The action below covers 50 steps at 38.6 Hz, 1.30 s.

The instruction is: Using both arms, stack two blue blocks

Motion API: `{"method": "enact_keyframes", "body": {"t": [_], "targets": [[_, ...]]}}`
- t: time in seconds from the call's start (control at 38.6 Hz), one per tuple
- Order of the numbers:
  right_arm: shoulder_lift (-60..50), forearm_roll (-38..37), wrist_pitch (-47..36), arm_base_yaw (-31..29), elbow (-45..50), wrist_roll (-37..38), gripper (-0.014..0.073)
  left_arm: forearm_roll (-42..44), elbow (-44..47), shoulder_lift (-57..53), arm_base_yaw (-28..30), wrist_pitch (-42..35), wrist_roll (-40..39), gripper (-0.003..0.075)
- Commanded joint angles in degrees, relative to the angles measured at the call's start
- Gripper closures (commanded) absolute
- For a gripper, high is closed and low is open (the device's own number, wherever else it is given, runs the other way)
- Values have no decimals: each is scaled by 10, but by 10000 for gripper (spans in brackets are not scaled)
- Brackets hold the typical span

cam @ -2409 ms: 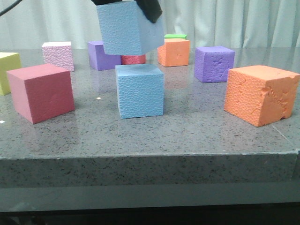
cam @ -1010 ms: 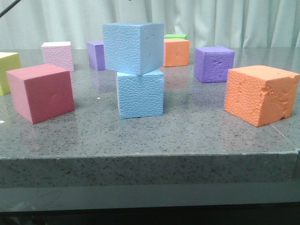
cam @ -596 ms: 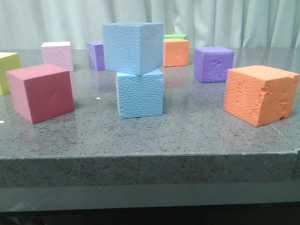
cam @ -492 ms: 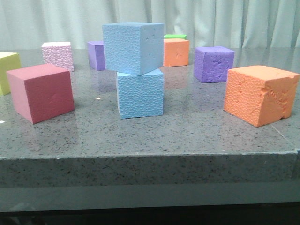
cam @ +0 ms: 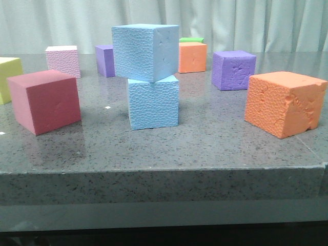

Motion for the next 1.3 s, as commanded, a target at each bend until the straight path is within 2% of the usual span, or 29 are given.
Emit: {"method": "enact_keyframes", "body": {"t": [0.0,0.54,0.73,1.27], "targets": [[2,-8,-36,-3,-16,-7,660,5,49,-82,-3,-120,-6,741],[2,-8,-36,-3,-16,-7,660,-24,438,-493,-3,-511,-6,741],[2,-8,-36,-3,-16,-7,660,-25,466,-559,-3,-524,-6,741],[2,-8,-36,-3,-16,-7,660,-24,482,-566,-3,-518,-3,741]]}}
